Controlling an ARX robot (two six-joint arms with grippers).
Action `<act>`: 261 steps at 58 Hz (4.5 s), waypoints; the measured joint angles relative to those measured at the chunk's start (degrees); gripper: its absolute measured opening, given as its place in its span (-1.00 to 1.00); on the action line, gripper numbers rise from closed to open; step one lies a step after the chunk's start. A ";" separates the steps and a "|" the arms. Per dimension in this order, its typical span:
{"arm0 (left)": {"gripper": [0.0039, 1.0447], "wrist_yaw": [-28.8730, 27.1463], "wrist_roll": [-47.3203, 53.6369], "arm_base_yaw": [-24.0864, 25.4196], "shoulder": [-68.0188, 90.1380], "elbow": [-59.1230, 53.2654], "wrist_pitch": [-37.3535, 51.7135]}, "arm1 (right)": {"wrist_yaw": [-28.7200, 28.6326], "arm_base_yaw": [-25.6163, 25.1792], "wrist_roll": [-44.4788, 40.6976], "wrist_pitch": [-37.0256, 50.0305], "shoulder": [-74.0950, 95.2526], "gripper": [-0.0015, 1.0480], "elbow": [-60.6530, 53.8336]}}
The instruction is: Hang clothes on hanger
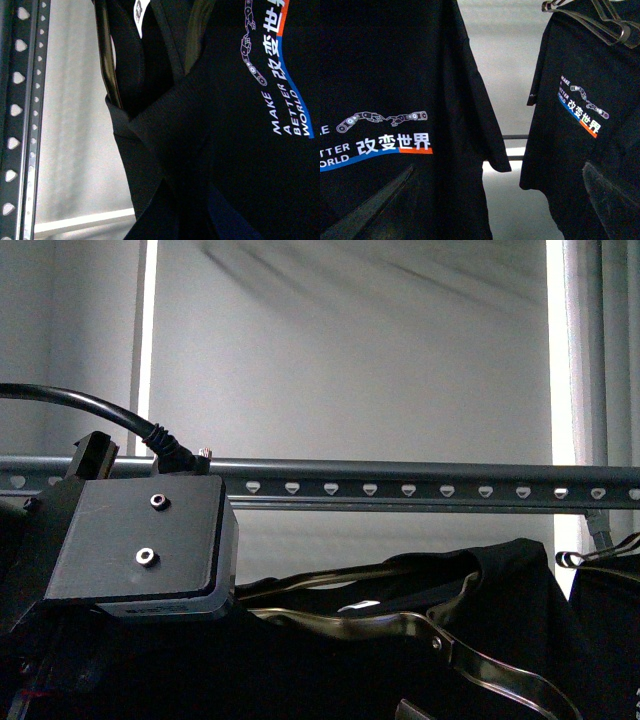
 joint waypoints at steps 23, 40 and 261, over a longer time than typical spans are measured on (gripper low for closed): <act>-0.92 -0.20 -0.02 0.09 0.07 0.00 0.00 | -45.16 -17.31 -16.15 12.31 28.30 0.86 9.90; -0.92 -0.15 -0.11 0.09 0.07 0.00 0.00 | -46.69 -11.74 -59.58 31.10 53.24 0.86 23.65; -0.94 -16.68 -80.89 14.53 -31.98 -45.20 32.30 | -33.18 -8.17 43.67 -11.78 96.17 -0.92 91.06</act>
